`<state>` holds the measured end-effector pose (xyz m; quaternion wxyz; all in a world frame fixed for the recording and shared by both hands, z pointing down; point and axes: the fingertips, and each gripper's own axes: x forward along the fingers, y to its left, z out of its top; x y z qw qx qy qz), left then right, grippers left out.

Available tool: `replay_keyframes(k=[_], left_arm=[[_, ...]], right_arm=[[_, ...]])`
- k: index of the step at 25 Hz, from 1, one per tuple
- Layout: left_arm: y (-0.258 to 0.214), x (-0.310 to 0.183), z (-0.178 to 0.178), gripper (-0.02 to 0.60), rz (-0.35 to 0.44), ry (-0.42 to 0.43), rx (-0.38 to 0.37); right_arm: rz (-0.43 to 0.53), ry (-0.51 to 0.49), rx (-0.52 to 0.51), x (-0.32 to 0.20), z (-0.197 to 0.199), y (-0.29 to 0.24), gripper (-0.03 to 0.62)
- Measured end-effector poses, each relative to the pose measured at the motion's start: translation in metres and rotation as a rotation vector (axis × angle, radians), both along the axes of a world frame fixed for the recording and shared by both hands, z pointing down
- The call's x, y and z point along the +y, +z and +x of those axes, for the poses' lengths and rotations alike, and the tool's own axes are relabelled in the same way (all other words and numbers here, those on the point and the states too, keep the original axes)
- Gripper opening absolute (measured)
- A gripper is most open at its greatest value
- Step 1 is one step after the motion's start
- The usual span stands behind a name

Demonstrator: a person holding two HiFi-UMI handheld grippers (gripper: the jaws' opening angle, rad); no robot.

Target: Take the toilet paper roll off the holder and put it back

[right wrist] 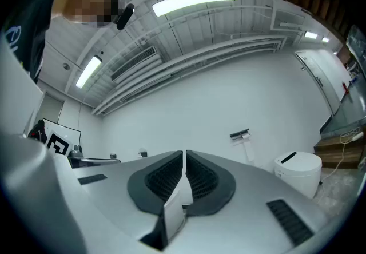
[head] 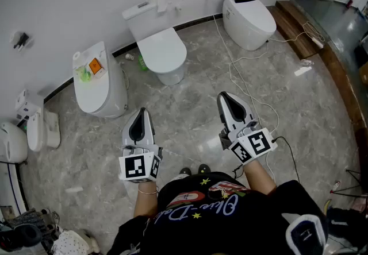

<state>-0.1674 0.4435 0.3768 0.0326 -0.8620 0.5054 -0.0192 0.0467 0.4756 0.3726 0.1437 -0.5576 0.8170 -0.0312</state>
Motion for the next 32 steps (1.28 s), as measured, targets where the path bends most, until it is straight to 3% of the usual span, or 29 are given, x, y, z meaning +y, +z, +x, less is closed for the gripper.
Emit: replay_keyframes(k=[3,7,14,19,25,32], left_arm=[[0.003,-0.011,0.019,-0.002,0.002,0.008,0.023],[0.016,-0.035,0.017,-0.002,-0.016,-0.028,0.034],[0.020,-0.135,0.030,-0.002,0.025,0.009,0.044],[0.015,-0.242,0.037,-0.002,0.041,0.049,0.054],[-0.003,-0.380,0.006,-0.002,0.043,0.024,0.053],[-0.001,-0.477,-0.020,-0.002,0.028,-0.017,0.057]], right_arm=[[-0.003,-0.009,0.026,-0.014,0.015,0.002,0.015],[-0.018,-0.014,0.041,-0.026,0.026,0.013,0.014],[-0.030,0.035,0.080,-0.099,0.043,0.023,0.015],[-0.006,0.042,0.075,-0.198,0.040,0.013,0.015],[0.013,-0.013,-0.007,-0.342,0.015,-0.011,0.015],[0.007,-0.086,0.014,-0.464,-0.013,-0.017,0.015]])
